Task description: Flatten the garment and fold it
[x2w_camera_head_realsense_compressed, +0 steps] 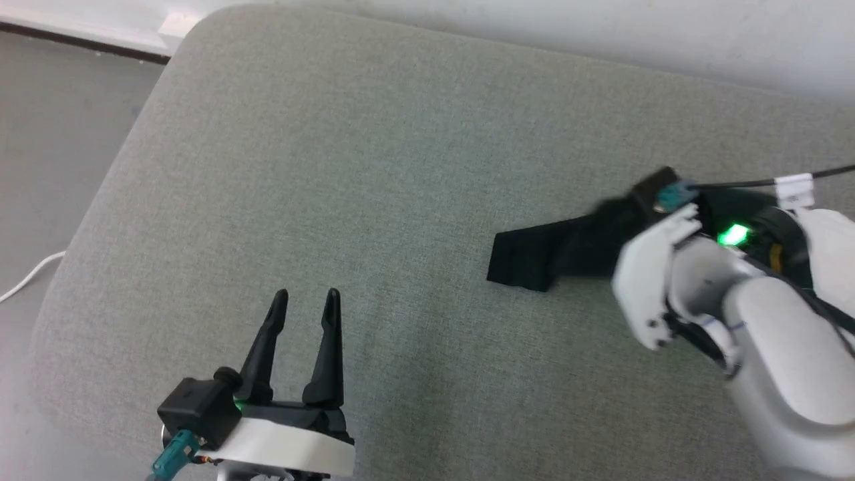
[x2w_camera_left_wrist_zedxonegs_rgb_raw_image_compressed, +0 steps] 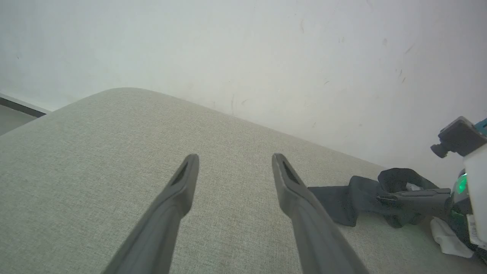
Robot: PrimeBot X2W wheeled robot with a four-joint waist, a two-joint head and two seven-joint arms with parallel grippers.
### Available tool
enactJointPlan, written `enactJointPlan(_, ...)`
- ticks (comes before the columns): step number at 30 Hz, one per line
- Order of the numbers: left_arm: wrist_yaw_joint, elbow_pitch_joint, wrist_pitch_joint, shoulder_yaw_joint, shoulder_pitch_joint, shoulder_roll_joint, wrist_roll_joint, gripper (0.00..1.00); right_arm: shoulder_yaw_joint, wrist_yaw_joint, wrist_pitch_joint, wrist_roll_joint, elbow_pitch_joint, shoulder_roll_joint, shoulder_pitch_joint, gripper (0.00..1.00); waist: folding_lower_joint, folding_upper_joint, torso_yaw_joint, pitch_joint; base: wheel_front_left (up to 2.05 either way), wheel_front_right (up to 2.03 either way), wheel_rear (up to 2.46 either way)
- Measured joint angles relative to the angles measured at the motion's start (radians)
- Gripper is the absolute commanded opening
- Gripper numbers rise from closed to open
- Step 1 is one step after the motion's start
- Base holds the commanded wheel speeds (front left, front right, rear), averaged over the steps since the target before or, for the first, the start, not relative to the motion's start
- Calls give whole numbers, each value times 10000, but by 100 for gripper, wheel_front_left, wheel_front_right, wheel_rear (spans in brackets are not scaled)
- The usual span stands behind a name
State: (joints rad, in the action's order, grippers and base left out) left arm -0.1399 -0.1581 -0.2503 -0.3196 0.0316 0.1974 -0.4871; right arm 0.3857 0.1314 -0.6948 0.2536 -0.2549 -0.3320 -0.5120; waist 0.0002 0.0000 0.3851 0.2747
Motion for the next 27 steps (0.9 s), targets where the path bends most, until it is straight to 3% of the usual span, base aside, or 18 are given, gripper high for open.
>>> enactJointPlan(8,31,17,-54,324,53,88,2,100,1973,0,844,1319,1083,1709,-739,0,-2,0,-270,-681,0,0,0)
enactJointPlan(12,-303,-128,-56,711,350,261,19,100,3085,2,1179,2299,1206,2552,-547,0,-3,0,-380,-972,0,0,0)
enactJointPlan(13,-376,-174,-54,784,457,299,19,100,3335,2,1229,2420,1108,2614,-385,32,-4,0,-396,-1028,0,0,0)
enactJointPlan(14,-385,-219,-54,830,549,320,19,100,3565,2,1262,2468,978,2619,-220,79,-3,0,-407,-1073,0,0,0)
enactJointPlan(15,-387,-267,-56,857,626,336,19,100,3797,2,1333,2458,817,2600,-76,100,-4,0,-415,-1109,0,0,0)
enactJointPlan(21,-550,-443,-54,874,903,324,17,100,3643,2,1889,2598,334,2359,193,100,-3,0,-535,-1234,0,0,0)
enactJointPlan(27,-564,-543,-38,825,968,337,19,100,1626,2,2673,2150,1379,1812,97,100,-2,0,-1017,-1397,0,0,0)
